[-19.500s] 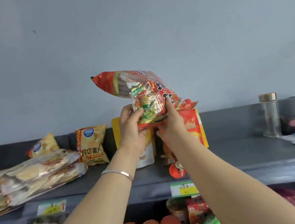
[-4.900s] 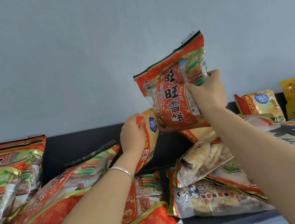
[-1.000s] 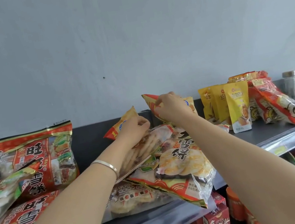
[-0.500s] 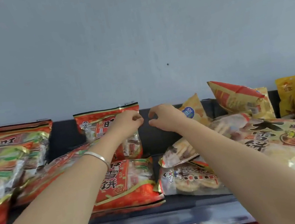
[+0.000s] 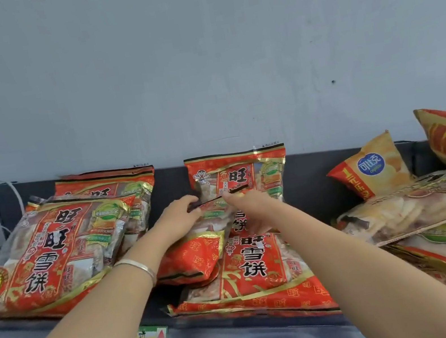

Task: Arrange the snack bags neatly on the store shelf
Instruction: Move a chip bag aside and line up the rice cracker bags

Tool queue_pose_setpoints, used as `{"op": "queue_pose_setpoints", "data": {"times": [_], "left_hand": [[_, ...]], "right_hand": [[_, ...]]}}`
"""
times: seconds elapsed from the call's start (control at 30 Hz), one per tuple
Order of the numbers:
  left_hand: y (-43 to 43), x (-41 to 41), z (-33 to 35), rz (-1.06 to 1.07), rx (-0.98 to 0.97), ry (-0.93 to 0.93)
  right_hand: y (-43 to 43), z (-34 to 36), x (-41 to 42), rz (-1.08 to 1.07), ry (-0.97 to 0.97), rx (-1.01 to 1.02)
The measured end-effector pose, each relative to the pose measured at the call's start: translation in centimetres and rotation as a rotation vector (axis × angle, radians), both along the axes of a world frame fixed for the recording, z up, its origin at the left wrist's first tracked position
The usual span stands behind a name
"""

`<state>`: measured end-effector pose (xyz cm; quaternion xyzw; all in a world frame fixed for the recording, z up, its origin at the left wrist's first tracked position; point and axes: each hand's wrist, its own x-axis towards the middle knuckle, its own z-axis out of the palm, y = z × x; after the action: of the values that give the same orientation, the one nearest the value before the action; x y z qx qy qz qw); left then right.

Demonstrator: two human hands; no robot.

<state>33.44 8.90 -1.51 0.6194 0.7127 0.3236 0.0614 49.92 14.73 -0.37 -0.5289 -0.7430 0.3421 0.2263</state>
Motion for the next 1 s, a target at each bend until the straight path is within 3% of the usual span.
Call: {"op": "queue_pose_setpoints", "data": {"times": [0.13, 0.2, 0.37, 0.5, 0.67, 0.77, 0.87, 0.93, 1.0], "left_hand": [[0.2, -0.6, -1.8, 0.026, 0.041, -0.09], [0.3, -0.7, -2.0, 0.056, 0.103, -0.149], [0.4, -1.6, -1.6, 0.082, 0.183, -0.272], [0.7, -1.7, -0.7, 0.042, 0.27, -0.281], [1.0, -1.5, 0.1, 0.042, 0.474, -0.218], [1.7, -1.4, -0.1, 0.091, 0.393, -0.286], [2.1, -1.1, -0.8, 0.004, 0.249, -0.611], [2.3, -0.3, -1.6, -0.104, 0.124, -0.791], [2.6, 0.4, -2.8, -0.135, 0.014, -0.817]], "right_hand": [[-0.3, -0.8, -2.6, 0.046, 0.345, -0.3], [0.0, -1.4, -4.2, 0.035, 0.44, -0.345], [1.3, -2.2, -6.1, -0.137, 0.448, -0.095], [1.3, -0.9, -5.1, -0.129, 0.456, 0.11], [1.3, 2.5, -1.5, -0.11, 0.691, 0.222], [1.3, 3.7, 1.4, -0.166, 0.875, 0.226], [0.9, 3.9, 3.8, -0.17, 1.022, 0.215], [0.8, 3.4, 4.7, -0.152, 0.987, 0.195], [1.0, 2.2, 4.9, -0.163, 0.883, 0.152]]}}
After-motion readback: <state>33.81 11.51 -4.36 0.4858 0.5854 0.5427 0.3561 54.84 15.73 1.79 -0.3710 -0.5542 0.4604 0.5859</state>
